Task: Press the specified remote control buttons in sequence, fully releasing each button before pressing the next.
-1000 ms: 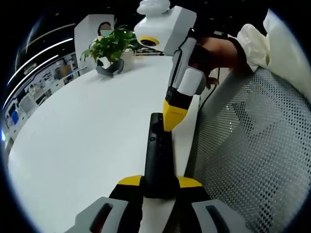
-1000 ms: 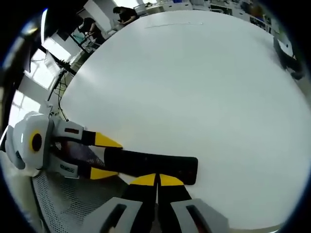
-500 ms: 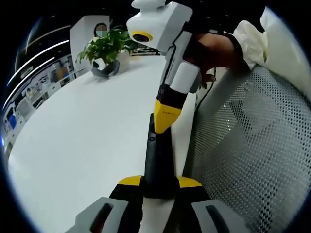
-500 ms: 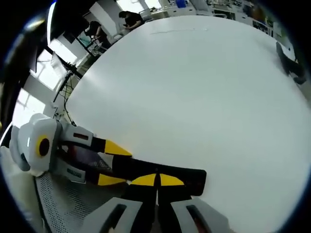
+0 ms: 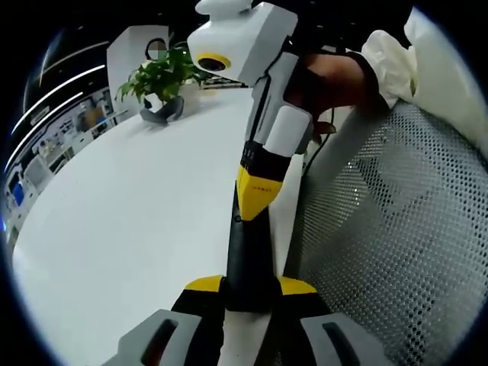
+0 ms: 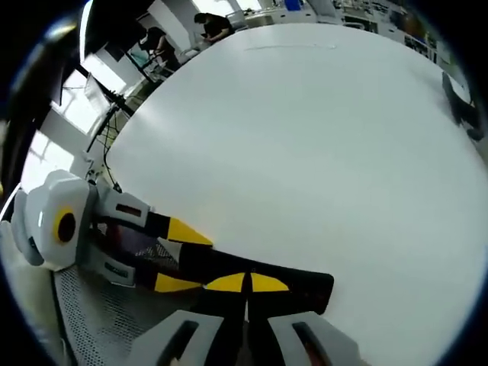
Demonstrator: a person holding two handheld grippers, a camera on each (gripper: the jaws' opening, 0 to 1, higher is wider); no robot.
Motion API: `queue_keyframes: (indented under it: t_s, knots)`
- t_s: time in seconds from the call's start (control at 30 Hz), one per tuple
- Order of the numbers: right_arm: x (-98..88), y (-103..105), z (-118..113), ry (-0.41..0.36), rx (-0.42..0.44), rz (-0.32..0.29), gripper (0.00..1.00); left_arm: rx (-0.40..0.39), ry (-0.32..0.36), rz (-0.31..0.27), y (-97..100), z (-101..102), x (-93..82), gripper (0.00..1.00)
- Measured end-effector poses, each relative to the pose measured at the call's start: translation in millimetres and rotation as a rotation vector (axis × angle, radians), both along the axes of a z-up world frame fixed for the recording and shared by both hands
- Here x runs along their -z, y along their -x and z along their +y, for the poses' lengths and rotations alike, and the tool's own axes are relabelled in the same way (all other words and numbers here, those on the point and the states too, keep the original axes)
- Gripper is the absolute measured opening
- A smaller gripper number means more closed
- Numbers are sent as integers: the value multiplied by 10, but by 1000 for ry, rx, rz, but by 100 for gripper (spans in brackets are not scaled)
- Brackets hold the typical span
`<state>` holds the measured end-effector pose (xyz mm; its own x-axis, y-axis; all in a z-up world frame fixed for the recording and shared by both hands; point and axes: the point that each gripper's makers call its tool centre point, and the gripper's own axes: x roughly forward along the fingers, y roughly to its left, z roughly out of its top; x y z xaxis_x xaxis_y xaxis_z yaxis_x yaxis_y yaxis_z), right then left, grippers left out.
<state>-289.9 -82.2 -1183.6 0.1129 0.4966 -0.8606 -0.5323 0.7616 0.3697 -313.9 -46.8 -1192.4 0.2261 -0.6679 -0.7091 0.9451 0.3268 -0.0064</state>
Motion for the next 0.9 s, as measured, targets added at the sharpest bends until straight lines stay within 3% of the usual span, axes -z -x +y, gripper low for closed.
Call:
queue_keyframes:
  t_s: [0.2, 0.6, 0.9]
  knots:
    - [-3, -10, -23, -36, 48, 33, 0, -1, 1, 0, 0, -4, 1, 24]
    - [-2, -24, -15, -68, 84, 43, 0, -4, 4, -1, -5, -2, 1, 24]
    - [-7, -32, -10, -54, 70, 37, 0, -6, 8, -1, -7, -2, 0, 24]
